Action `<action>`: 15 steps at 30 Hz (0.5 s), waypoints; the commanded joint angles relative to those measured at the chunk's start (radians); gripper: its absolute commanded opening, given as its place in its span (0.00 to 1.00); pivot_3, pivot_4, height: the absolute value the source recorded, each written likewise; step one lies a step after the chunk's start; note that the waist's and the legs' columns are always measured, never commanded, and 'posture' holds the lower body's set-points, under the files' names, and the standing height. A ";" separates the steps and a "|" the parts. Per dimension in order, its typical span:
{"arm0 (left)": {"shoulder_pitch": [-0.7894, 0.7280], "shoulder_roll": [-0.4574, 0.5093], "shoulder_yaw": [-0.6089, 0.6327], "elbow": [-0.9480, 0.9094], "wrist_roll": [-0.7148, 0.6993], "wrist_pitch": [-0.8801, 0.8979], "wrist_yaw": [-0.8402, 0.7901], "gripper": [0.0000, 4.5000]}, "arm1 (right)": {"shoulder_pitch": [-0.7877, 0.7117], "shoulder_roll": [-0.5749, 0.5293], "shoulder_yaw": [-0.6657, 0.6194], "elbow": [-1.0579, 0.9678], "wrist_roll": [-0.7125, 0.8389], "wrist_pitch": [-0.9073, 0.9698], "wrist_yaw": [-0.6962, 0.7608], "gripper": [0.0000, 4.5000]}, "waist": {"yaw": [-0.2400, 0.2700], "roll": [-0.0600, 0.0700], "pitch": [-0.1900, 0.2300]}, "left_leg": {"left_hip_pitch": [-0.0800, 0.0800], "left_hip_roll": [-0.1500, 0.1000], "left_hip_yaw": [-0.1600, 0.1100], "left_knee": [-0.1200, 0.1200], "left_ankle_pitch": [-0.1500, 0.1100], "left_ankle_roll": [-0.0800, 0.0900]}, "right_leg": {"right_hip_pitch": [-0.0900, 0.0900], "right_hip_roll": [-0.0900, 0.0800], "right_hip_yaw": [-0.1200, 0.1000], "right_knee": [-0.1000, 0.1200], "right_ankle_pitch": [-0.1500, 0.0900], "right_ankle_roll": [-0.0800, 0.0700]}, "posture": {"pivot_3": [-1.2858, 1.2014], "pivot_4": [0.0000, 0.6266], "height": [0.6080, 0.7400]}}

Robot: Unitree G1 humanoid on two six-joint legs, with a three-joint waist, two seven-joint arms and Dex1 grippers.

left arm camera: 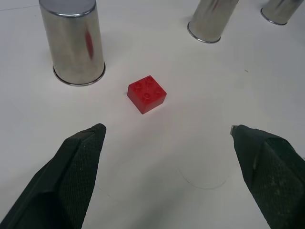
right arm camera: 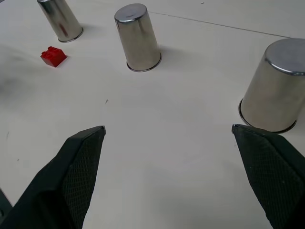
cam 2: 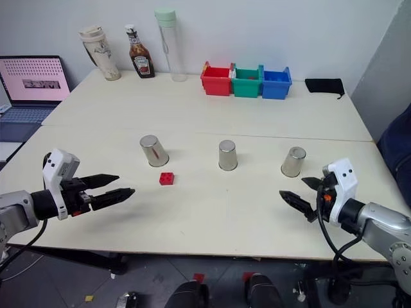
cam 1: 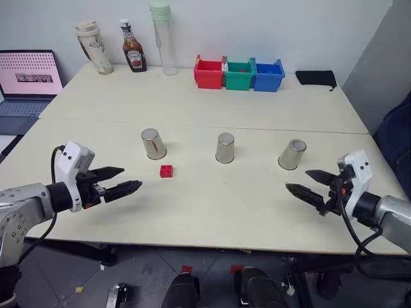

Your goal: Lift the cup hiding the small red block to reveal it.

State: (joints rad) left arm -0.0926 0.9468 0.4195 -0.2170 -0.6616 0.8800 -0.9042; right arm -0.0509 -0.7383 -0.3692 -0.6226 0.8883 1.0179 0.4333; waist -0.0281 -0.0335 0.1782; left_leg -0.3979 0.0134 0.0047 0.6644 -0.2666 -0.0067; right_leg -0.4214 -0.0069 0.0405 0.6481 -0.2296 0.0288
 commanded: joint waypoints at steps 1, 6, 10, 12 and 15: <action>-0.020 0.008 0.011 0.006 -0.001 -0.022 -0.003 0.99 | -0.019 0.002 -0.007 -0.017 0.029 0.001 -0.009 1.00 | 0.000 0.000 0.000 | 0.000 0.000 0.000 0.000 0.000 0.000 | 0.000 0.000 0.000 0.000 0.000 0.000 | 0.52 0.24 1.00; -0.007 0.015 0.021 0.006 0.000 -0.023 -0.009 0.99 | -0.018 0.007 -0.003 -0.028 0.043 0.007 -0.021 1.00 | 0.000 0.000 0.000 | 0.000 0.000 0.000 0.000 0.000 0.000 | 0.000 0.000 0.000 0.000 0.000 0.000 | 0.52 0.24 1.00; -0.002 0.019 0.017 0.003 0.004 -0.027 -0.012 0.99 | -0.019 0.003 -0.002 -0.027 0.053 0.009 -0.030 1.00 | 0.000 0.000 0.000 | 0.000 0.000 0.000 0.000 0.000 0.000 | 0.000 0.000 0.000 0.000 0.000 0.000 | 0.52 0.24 1.00; -0.002 0.018 0.018 0.003 0.004 -0.027 -0.011 0.99 | -0.022 0.000 -0.002 -0.025 0.057 0.011 -0.033 1.00 | 0.000 0.000 0.000 | 0.000 0.000 0.000 0.000 0.000 0.000 | 0.000 0.000 0.000 0.000 0.000 0.000 | 0.52 0.24 1.00; -0.001 0.018 0.019 0.003 0.004 -0.029 -0.010 0.99 | -0.026 -0.001 -0.002 -0.022 0.057 0.011 -0.034 1.00 | 0.000 0.000 0.000 | 0.000 0.000 0.000 0.000 0.000 0.000 | 0.000 0.000 0.000 0.000 0.000 0.000 | 0.52 0.24 1.00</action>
State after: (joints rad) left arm -0.0916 0.9474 0.4195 -0.1992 -0.6571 0.8669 -0.9079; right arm -0.0610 -0.7314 -0.3600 -0.6235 0.9248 1.0343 0.4018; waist -0.0281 -0.0336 0.1782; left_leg -0.3978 0.0135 0.0048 0.6645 -0.2666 -0.0067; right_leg -0.4214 -0.0069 0.0407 0.6484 -0.2296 0.0289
